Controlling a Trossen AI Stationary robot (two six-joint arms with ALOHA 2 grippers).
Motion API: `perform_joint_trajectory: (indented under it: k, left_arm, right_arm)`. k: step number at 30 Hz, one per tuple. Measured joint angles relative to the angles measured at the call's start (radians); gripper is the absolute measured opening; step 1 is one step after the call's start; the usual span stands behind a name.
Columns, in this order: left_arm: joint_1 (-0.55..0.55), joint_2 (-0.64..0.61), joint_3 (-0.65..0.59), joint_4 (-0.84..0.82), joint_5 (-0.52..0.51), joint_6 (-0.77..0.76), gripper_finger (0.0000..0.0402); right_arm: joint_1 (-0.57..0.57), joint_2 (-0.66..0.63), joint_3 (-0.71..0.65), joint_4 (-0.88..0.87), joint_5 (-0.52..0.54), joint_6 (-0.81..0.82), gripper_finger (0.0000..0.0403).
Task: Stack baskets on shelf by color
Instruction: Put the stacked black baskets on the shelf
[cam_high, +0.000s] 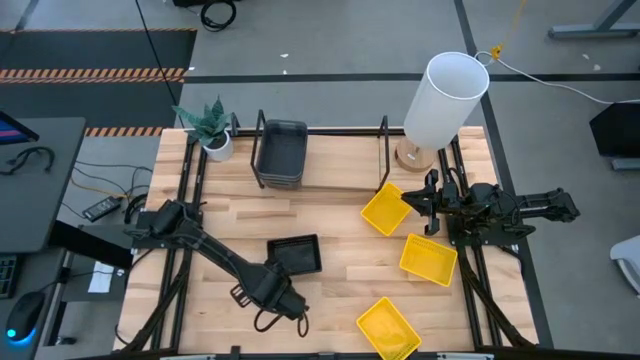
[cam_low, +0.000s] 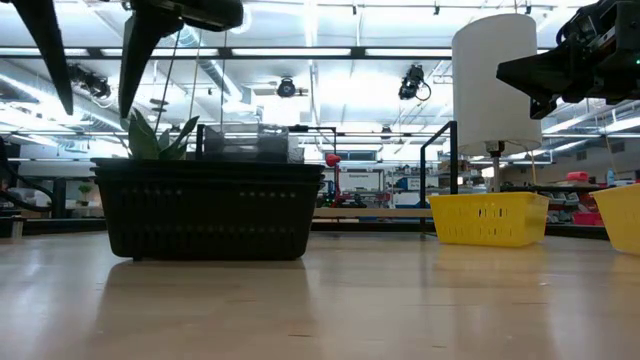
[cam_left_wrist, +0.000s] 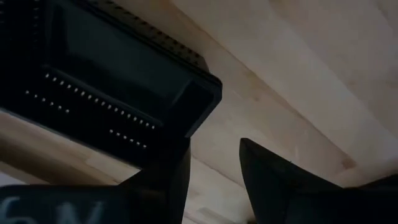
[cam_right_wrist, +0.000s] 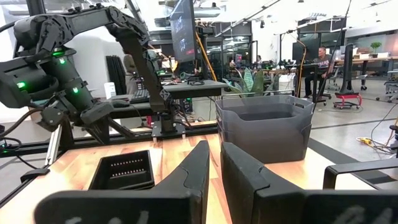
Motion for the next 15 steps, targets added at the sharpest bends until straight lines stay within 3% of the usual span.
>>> perform_joint_trajectory:
  k: [15]
  left_arm:
    - [0.074, 0.0, 0.0, 0.038, 0.073, 0.075, 0.014]
  right_arm:
    - [0.0, 0.0, 0.0, 0.0, 0.0, 0.0, 0.0045]
